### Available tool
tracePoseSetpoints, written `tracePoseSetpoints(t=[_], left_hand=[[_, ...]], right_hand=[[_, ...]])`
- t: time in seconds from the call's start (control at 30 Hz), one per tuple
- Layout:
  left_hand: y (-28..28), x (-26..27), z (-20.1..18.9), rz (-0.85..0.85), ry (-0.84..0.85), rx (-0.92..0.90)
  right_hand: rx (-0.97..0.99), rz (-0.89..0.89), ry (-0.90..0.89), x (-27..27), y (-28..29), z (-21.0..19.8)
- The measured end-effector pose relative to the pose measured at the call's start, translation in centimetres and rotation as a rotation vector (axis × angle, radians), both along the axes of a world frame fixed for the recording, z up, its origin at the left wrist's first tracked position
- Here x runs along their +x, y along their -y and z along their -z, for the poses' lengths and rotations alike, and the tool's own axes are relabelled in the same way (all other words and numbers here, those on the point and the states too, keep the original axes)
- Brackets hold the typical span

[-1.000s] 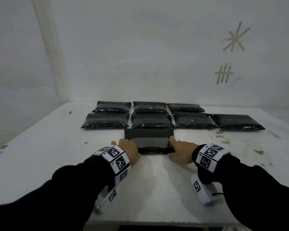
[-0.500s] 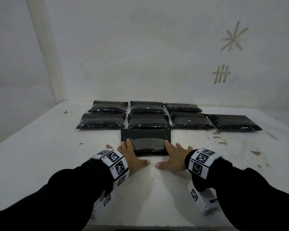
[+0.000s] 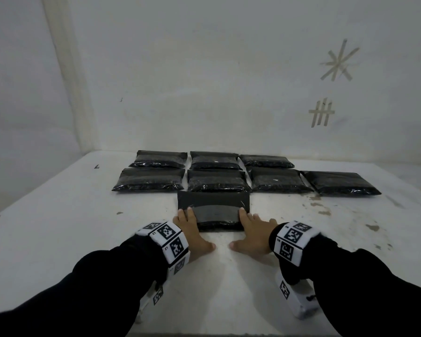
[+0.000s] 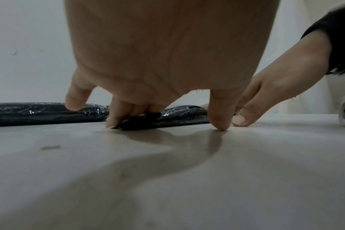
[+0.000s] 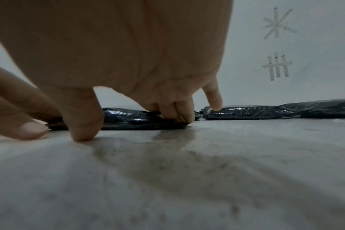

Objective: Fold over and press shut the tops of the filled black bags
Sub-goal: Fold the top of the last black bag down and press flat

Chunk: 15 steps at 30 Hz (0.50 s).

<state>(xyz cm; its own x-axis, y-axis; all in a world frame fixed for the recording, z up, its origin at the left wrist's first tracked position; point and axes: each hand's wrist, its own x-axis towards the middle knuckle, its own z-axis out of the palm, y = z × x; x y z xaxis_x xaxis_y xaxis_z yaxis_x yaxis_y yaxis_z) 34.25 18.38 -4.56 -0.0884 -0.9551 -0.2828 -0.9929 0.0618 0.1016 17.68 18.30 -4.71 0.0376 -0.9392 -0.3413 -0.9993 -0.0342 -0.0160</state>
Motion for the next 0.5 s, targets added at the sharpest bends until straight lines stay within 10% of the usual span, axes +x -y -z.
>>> tracePoseSetpoints(t=[0.27, 0.5], left_hand=[[0.8, 0.1, 0.6, 0.05, 0.149, -0.05], [1.1, 0.2, 0.5, 0.088, -0.056, 0.033]], right_hand=[[-0.086, -0.013, -0.005, 0.2, 0.3, -0.3], [0.06, -0.015, 0.12, 0.4, -0.1, -0.8]])
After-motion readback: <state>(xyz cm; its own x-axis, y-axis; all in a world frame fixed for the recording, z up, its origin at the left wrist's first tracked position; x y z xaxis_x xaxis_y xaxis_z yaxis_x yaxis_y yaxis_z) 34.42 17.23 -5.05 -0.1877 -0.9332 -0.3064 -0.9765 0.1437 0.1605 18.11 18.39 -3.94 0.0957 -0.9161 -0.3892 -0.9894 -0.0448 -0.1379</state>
